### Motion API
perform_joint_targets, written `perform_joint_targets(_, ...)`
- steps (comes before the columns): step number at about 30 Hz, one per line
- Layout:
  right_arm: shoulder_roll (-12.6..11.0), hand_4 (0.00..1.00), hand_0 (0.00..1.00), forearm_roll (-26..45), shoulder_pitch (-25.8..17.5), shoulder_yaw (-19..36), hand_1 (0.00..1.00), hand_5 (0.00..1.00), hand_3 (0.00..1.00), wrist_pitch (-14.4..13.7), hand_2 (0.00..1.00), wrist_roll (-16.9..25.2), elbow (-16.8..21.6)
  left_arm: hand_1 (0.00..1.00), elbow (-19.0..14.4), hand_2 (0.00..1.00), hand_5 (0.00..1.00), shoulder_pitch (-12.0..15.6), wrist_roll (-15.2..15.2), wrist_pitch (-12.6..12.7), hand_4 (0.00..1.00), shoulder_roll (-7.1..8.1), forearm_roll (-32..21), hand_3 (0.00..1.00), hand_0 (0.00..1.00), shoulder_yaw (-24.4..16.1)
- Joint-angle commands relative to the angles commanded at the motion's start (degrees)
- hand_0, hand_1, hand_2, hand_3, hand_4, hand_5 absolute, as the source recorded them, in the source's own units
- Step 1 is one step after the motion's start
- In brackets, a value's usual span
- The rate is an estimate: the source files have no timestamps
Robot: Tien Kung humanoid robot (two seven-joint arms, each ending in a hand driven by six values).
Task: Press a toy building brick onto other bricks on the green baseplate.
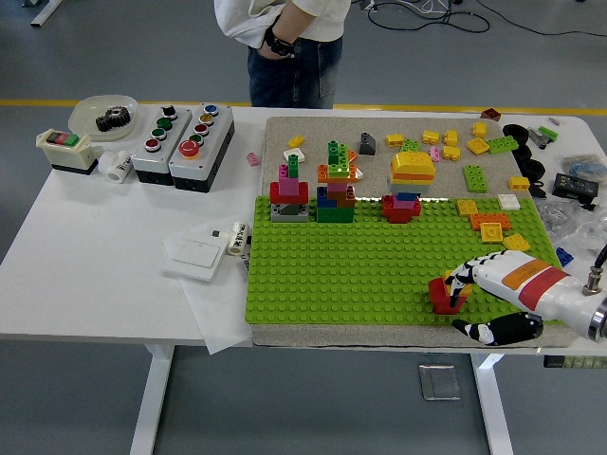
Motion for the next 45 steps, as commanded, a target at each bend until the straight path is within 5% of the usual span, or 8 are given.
perform_joint_targets(27,0.4,0.668,0.693,2.9,-0.6,5.1,0.676,0.471,0.554,-2.1,0.713,0.6,0.0,0.884,0.1,0.9,0.765,0.7,0.6,-0.1,0.788,-0.15,1.7,0.755,0.801,-1.2)
perform_joint_targets(31,1.3,0.675,0.718,6.2,0.0,6.6,0.696,0.468,0.578,-7.2,0.732,0.4,0.0,0.884,0.1,0.9,0.765,0.7,0.6,-0.1,0.788,-0.15,2.0,0.755,0.801,-1.3)
perform_joint_targets(35,2.2,0.675,0.718,13.0,0.7,8.6,0.696,0.468,0.578,-16.0,0.732,-0.7,-1.7,0.884,0.1,0.9,0.765,0.7,0.6,-0.1,0.788,-0.16,2.0,0.755,0.801,-1.3)
perform_joint_targets(36,2.3,0.788,0.786,15.1,0.9,9.0,0.761,0.519,0.746,-17.8,0.803,-0.7,-2.3,0.884,0.1,0.9,0.765,0.6,0.6,-0.1,0.788,-0.17,1.9,0.753,0.804,-1.3)
perform_joint_targets(41,3.0,0.788,0.786,27.0,1.7,11.8,0.761,0.519,0.746,-27.0,0.803,-0.2,-5.5,0.884,0.1,0.9,0.765,0.5,0.5,-0.1,0.788,-0.17,1.6,0.753,0.804,-1.1)
perform_joint_targets(42,3.0,0.998,0.868,29.6,1.8,11.9,0.841,0.707,0.91,-27.5,0.899,-0.1,-5.6,0.884,0.1,0.9,0.764,0.5,0.5,-0.1,0.787,-0.17,1.6,0.754,0.805,-1.1)
perform_joint_targets(45,3.1,0.998,0.868,37.1,2.1,14.3,0.841,0.707,0.91,-29.7,0.899,0.9,-6.9,0.884,0.1,0.9,0.764,0.4,0.5,-0.2,0.787,-0.17,1.5,0.754,0.805,-1.1)
